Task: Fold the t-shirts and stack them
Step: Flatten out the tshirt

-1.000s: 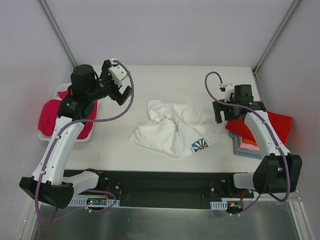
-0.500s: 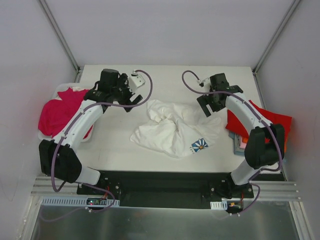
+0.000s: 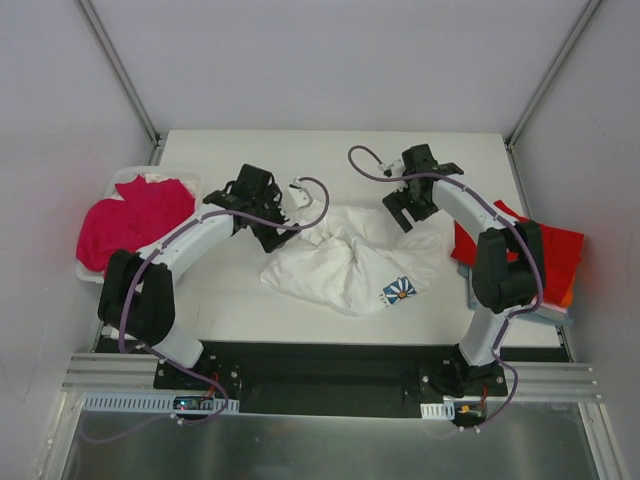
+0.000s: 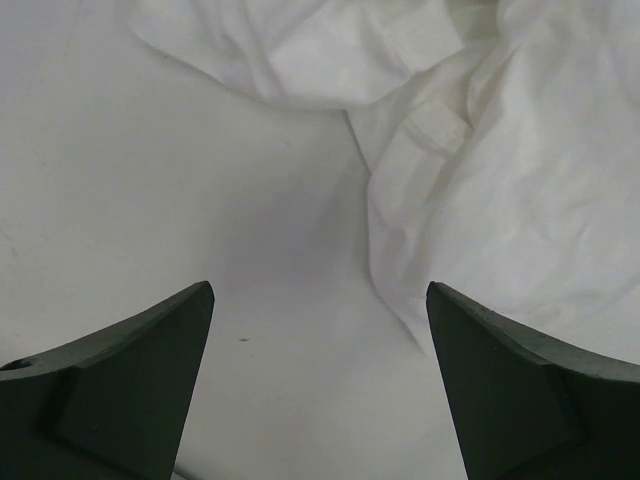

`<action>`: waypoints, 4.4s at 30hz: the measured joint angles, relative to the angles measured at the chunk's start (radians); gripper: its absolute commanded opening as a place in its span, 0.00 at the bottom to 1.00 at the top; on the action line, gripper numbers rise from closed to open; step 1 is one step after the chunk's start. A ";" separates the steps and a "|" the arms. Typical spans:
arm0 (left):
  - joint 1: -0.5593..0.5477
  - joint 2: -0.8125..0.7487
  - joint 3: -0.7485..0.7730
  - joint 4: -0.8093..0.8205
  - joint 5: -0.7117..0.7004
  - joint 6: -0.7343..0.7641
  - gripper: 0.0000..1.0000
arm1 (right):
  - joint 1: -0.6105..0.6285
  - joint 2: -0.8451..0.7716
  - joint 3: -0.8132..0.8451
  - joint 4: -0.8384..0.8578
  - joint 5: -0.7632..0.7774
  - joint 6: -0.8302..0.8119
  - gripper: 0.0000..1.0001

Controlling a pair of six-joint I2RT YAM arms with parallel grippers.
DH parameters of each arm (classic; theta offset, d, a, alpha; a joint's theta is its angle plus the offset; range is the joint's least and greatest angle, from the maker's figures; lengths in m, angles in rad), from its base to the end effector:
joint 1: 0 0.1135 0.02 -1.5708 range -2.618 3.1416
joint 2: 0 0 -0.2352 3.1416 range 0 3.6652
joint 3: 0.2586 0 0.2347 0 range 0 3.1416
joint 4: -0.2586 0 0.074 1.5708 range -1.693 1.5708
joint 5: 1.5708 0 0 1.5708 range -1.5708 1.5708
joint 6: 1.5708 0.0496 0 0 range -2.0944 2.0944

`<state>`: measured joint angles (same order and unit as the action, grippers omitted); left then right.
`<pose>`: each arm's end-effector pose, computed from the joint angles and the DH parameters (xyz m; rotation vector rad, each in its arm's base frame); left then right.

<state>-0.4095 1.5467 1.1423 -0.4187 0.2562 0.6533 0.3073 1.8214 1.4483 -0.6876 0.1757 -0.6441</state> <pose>0.2972 -0.1427 0.2251 1.3012 1.9778 -0.1895 0.3567 0.1041 0.2073 -1.1582 2.3810 -0.3455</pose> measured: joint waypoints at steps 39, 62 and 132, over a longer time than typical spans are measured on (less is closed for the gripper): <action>-0.128 0.092 -0.112 -0.009 0.039 -0.119 0.00 | 0.011 0.179 0.050 -0.005 -0.010 -0.049 0.01; -0.124 -0.116 0.178 0.034 -0.475 -0.062 0.00 | 0.011 -0.192 0.086 -0.011 0.285 -0.046 0.01; 0.130 -0.001 0.602 0.171 -0.576 0.013 0.00 | -0.167 -0.396 0.477 -0.222 0.249 0.076 0.01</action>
<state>-0.2794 1.5459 1.7439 -0.2478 -0.3195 0.6662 0.1406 1.4250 1.9251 -0.9092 0.4248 -0.5678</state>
